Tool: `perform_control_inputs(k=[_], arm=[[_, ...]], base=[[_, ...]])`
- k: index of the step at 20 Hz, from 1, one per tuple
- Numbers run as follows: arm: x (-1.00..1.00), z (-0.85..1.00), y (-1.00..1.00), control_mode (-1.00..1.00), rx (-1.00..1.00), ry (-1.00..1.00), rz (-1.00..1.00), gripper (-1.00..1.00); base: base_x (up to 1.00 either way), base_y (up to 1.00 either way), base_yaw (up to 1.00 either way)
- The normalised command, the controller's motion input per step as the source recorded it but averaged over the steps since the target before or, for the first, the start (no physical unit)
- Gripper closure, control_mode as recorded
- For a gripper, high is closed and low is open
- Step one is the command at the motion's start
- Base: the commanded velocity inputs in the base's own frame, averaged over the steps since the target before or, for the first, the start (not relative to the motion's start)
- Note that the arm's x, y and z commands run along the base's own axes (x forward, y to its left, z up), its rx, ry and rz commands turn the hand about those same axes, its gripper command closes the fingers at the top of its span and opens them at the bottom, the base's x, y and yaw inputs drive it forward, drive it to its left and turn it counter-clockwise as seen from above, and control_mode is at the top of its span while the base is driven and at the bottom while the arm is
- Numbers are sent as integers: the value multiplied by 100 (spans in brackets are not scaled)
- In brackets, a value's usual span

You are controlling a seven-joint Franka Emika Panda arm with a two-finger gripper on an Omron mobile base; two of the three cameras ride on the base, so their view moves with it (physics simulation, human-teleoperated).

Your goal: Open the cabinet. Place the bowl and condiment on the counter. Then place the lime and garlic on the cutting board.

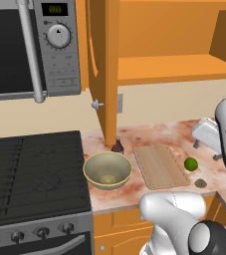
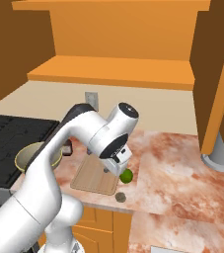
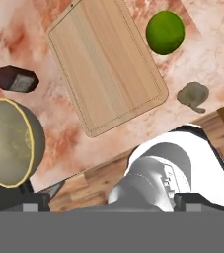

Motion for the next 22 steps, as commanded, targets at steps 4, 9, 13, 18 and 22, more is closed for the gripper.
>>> perform_control_inputs(k=[4,9,13,18,22], arm=[[0,-32,-3,-100,0,5,0,-100],[-9,-38,-16,-100,0,0,0,-100],[-10,-25,-15,-100,0,0,0,-100],[-6,-10,-8,-100,0,2,0,-100],[0,-1,-2,-100,-3,3,0,-100]], base=[[0,0,0],[0,0,0],[0,0,0],[0,0,0],[0,0,0]])
